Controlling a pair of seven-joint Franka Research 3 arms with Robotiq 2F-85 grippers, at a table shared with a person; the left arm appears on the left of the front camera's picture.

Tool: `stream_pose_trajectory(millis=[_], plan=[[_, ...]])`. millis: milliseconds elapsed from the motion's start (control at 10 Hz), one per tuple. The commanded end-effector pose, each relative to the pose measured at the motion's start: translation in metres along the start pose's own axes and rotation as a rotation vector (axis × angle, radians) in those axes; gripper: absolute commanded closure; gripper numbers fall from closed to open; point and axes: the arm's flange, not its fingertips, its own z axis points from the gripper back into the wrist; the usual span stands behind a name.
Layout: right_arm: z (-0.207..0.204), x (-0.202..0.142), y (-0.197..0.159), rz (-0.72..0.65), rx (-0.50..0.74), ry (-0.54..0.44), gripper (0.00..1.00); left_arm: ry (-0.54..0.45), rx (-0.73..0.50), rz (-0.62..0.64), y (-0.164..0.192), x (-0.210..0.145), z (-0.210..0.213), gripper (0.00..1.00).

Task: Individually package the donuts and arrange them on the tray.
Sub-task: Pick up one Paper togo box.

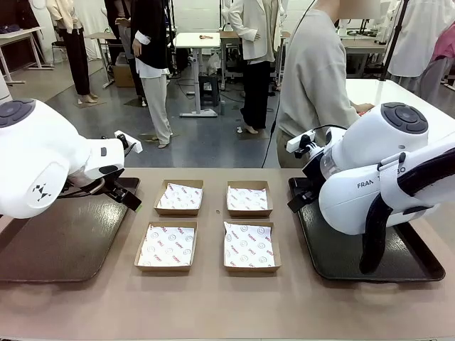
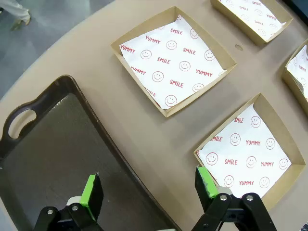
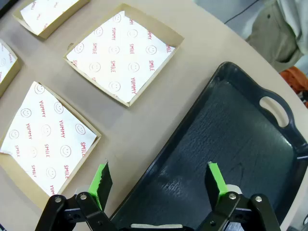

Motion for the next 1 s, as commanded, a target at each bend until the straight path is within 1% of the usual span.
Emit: stream_pose_trajectory(millis=[0, 600, 700, 800, 900], plan=[[0.000, 0.000, 0.000, 0.000, 0.000, 0.000, 0.00, 0.000, 0.000, 0.000, 0.000, 0.000, 0.000, 0.00], [0.000, 0.000, 0.000, 0.000, 0.000, 0.000, 0.00, 0.000, 0.000, 0.000, 0.000, 0.000, 0.000, 0.00], [0.018, -0.010, 0.009, 0.121, -0.020, -0.009, 0.00, 0.000, 0.000, 0.000, 0.000, 0.000, 0.000, 0.00], [0.041, -0.026, 0.019, 0.124, 0.019, 0.028, 0.00, 0.032, 0.006, -0.001, -0.002, -0.023, 0.017, 0.00], [0.066, -0.040, 0.030, 0.138, 0.066, 0.036, 0.00, 0.061, 0.046, 0.036, 0.000, -0.044, 0.035, 0.00]])
